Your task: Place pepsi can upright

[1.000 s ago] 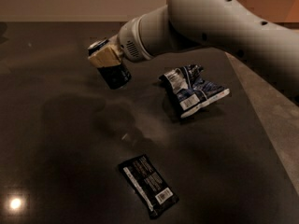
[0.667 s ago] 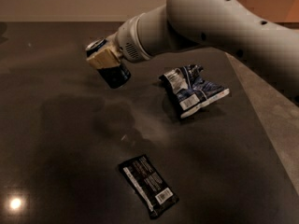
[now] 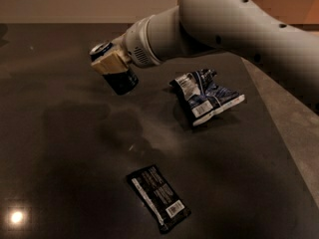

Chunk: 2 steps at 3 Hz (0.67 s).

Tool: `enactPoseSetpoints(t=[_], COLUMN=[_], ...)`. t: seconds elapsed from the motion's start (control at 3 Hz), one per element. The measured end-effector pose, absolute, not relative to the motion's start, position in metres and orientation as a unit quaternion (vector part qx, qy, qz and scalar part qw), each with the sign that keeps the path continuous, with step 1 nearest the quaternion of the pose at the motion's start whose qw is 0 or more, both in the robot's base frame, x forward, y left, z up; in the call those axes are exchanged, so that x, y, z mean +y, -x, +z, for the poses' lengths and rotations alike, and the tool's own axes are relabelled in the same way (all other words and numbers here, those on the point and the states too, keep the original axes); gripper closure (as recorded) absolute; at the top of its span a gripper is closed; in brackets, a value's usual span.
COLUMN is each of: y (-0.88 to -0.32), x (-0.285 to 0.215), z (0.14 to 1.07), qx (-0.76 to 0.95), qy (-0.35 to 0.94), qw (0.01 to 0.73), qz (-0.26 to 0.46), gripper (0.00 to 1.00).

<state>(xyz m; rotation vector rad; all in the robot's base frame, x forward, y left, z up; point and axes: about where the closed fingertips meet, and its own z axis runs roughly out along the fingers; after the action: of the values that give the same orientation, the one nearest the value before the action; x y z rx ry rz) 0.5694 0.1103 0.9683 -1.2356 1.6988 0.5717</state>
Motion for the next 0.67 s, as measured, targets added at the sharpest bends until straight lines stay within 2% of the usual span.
enactPoseSetpoints(t=[0.67], y=[-0.5694], x=[0.1105], z=[0.9552], qx=[0.660], qy=[0.477], qw=[0.497], qz=[0.300], gripper=[1.00])
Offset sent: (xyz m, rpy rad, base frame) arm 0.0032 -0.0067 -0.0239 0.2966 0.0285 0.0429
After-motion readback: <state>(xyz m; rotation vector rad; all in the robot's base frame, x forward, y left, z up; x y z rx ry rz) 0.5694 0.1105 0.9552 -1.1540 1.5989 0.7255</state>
